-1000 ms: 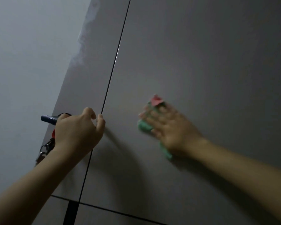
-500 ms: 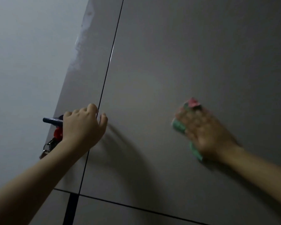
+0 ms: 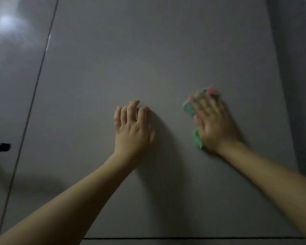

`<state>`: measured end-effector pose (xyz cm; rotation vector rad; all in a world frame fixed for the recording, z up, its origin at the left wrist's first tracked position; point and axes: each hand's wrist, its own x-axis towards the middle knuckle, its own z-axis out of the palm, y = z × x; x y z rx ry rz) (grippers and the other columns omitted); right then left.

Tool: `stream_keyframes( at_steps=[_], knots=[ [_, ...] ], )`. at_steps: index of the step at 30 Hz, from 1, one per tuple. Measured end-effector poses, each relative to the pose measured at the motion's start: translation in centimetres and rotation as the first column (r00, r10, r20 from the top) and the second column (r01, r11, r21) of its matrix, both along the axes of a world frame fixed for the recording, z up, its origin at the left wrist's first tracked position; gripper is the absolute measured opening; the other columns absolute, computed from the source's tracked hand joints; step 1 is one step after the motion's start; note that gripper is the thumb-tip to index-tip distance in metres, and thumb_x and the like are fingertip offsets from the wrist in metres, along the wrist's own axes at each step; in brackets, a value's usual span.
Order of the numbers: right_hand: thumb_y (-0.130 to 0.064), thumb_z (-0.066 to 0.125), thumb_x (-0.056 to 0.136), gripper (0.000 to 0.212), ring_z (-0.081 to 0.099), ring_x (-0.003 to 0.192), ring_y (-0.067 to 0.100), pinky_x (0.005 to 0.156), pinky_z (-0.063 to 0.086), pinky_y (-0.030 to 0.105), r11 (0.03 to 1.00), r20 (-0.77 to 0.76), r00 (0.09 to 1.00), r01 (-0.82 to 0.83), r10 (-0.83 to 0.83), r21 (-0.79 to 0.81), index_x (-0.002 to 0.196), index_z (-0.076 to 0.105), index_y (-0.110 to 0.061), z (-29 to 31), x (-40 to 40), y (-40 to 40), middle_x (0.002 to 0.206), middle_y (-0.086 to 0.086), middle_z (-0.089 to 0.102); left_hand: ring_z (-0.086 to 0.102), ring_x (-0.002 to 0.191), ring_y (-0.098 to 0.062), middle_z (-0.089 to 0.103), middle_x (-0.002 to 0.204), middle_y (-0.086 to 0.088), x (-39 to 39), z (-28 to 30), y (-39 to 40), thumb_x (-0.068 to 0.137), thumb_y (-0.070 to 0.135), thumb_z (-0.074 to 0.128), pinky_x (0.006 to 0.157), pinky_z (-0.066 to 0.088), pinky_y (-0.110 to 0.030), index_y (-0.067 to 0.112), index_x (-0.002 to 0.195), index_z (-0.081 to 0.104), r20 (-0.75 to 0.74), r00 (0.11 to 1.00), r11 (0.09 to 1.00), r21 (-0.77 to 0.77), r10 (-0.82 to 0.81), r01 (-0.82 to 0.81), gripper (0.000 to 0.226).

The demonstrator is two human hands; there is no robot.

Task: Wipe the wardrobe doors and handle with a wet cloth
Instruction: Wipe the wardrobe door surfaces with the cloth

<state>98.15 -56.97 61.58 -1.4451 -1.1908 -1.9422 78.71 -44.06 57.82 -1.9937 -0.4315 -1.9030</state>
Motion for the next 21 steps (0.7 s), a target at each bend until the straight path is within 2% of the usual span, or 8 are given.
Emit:
stream_keyframes(
  at_steps=[3,5,9,11,13,16,18,21],
  knots=[
    [-0.032,0.029,0.094,0.053,0.042,0.132,0.038,0.110,0.018,0.040,0.966,-0.239,0.969,0.008,0.057,0.259,0.139,0.047,-0.009,3.9,1.2,-0.6,0.141,0.016,0.048,0.036,0.128,-0.035,0.047,0.135,-0.022,2.7,0.9,-1.7,0.080,0.036,0.037,0.114,0.008,-0.042,0.007,0.126,0.054,-0.016,0.998,0.998,0.036,-0.058,0.059,0.057],
    [-0.030,0.032,0.095,0.052,0.044,0.130,0.040,0.110,0.020,0.043,0.951,-0.190,0.978,-0.018,0.080,0.308,0.137,0.049,-0.007,1.8,0.6,0.1,0.140,0.017,0.050,0.036,0.131,-0.035,0.047,0.138,-0.020,4.0,0.9,-2.2,0.080,0.038,0.036,0.115,0.007,-0.040,0.007,0.132,0.050,-0.020,0.997,0.997,0.015,-0.080,0.080,0.062],
    [-0.027,0.034,0.094,0.052,0.026,0.142,0.028,0.116,0.019,0.047,0.978,0.087,0.996,0.006,0.013,-0.207,0.144,0.038,-0.010,-7.6,1.3,-2.4,0.150,0.009,0.035,0.026,0.139,-0.035,0.036,0.147,-0.021,4.9,0.0,-1.8,0.084,0.043,0.033,0.115,0.007,-0.047,0.003,0.140,0.041,-0.061,0.993,0.994,0.057,0.101,-0.098,0.069],
    [-0.024,0.036,0.092,0.053,0.019,0.144,0.025,0.117,0.016,0.046,0.954,0.149,0.989,0.052,-0.007,-0.295,0.143,0.035,-0.009,-6.6,3.9,-5.5,0.150,0.008,0.033,0.022,0.141,-0.035,0.032,0.150,-0.021,5.2,-0.2,-1.9,0.086,0.045,0.030,0.116,0.004,-0.046,0.003,0.143,0.037,-0.068,0.990,0.992,0.053,0.121,-0.117,0.070],
    [-0.025,0.032,0.092,0.053,0.026,0.142,0.032,0.116,0.018,0.047,0.991,-0.004,0.999,0.045,-0.046,-0.130,0.143,0.032,-0.008,-3.1,6.9,-7.0,0.149,0.014,0.036,0.022,0.142,-0.035,0.031,0.151,-0.021,5.2,-0.1,-1.9,0.087,0.045,0.029,0.116,0.003,-0.046,0.003,0.143,0.036,-0.061,0.990,0.991,0.058,0.125,-0.121,0.070],
    [-0.032,0.024,0.096,0.056,0.034,0.136,0.041,0.114,0.022,0.048,0.966,-0.338,0.938,0.020,0.071,0.257,0.142,0.040,-0.006,0.1,8.2,-7.0,0.145,0.020,0.041,0.022,0.142,-0.036,0.031,0.150,-0.021,5.3,-0.3,-1.7,0.088,0.044,0.031,0.117,0.003,-0.045,0.003,0.143,0.036,-0.032,0.991,0.989,0.074,0.128,-0.126,0.069],
    [-0.033,0.027,0.098,0.054,0.037,0.134,0.043,0.111,0.026,0.051,0.942,-0.309,0.946,0.014,0.096,0.335,0.140,0.043,-0.004,-2.7,7.1,-5.3,0.143,0.020,0.044,0.019,0.143,-0.035,0.029,0.152,-0.021,5.4,-0.3,-1.7,0.088,0.045,0.030,0.118,0.002,-0.045,0.003,0.144,0.034,-0.023,0.992,0.990,0.080,0.120,-0.118,0.070],
    [-0.030,0.031,0.096,0.052,0.028,0.141,0.032,0.116,0.018,0.048,0.999,-0.086,0.996,0.025,-0.027,-0.028,0.145,0.035,-0.012,-11.2,5.1,-5.3,0.151,0.010,0.035,0.015,0.144,-0.034,0.025,0.153,-0.021,5.3,-0.2,-1.8,0.086,0.047,0.026,0.118,-0.002,-0.044,0.003,0.145,0.031,-0.023,0.992,0.990,0.070,0.123,-0.121,0.074]
  ],
)
